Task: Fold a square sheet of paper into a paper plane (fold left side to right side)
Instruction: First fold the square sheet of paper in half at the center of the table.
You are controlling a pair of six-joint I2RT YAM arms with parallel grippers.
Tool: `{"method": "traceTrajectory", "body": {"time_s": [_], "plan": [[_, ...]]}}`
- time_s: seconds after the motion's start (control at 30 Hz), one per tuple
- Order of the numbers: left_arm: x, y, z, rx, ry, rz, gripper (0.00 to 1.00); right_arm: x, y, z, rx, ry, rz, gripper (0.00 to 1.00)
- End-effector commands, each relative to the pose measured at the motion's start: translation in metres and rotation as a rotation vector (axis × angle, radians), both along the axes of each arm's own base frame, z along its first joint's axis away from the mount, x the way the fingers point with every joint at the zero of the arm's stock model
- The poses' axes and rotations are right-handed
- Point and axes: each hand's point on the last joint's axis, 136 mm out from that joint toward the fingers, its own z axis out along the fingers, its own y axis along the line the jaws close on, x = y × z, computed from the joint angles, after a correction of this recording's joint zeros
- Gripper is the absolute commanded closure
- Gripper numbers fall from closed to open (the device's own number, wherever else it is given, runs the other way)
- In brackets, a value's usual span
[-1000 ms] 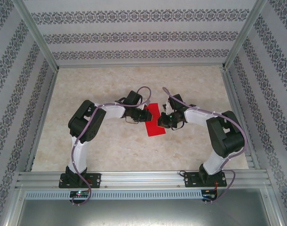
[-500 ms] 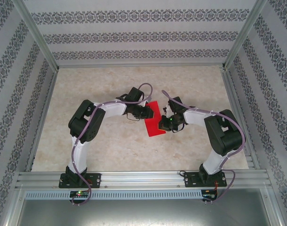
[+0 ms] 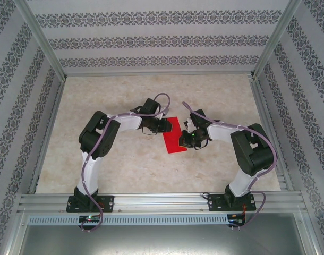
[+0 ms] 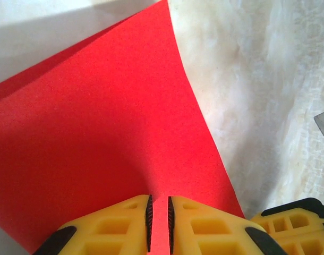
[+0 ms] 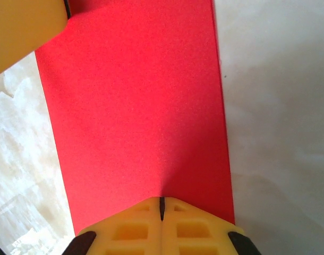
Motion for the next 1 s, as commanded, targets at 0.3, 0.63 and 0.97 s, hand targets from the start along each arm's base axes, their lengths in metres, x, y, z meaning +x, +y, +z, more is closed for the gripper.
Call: {"method": "traceTrajectory", "body": {"time_s": [0.3, 0.63, 0.97], "plan": [[0.051, 0.046, -0.01, 0.026, -0.078, 0.133, 0.79, -0.045, -0.027, -0.036, -0.14, 0.132, 0.006, 0.98], [0.092, 0.064, -0.011, 0.043, -0.099, 0.198, 0.79, -0.058, -0.026, -0.039, -0.138, 0.146, -0.002, 0.98], [0.115, 0.069, -0.004, 0.031, -0.1, 0.201, 0.78, -0.068, -0.009, -0.044, -0.065, 0.135, -0.108, 0.98]]}}
